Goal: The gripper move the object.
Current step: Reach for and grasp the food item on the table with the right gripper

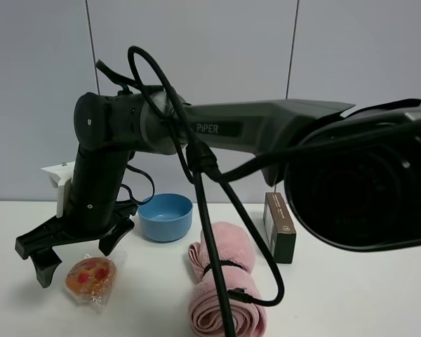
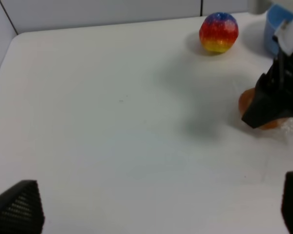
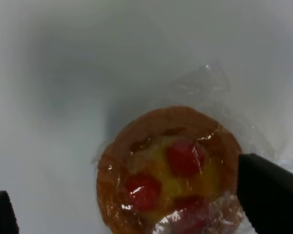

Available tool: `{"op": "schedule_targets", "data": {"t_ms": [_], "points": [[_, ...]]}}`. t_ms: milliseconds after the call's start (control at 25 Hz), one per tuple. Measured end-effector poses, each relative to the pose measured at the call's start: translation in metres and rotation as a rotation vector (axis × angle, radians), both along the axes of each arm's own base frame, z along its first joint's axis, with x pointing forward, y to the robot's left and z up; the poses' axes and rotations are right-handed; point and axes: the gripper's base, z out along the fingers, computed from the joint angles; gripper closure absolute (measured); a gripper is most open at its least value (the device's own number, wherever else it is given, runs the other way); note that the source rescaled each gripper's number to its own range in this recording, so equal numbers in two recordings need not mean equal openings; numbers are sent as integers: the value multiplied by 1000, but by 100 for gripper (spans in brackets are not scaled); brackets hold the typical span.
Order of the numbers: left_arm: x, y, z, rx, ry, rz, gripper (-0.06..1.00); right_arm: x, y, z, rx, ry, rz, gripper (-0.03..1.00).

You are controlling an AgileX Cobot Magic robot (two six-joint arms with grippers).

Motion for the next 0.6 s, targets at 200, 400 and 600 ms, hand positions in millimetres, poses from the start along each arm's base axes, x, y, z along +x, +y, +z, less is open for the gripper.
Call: {"op": "schedule_targets", "data": {"t_ms": [200,400,600], "points": [[0,0,0,0,0,0,-6,2,-1,-13,-28,-5,2,-3],[0,0,0,0,0,0,-6,2,0,-23,-41,-3,3,-3],[0,0,0,0,0,0,-6,3,-1,-25,-52,-13,5,9]]}}
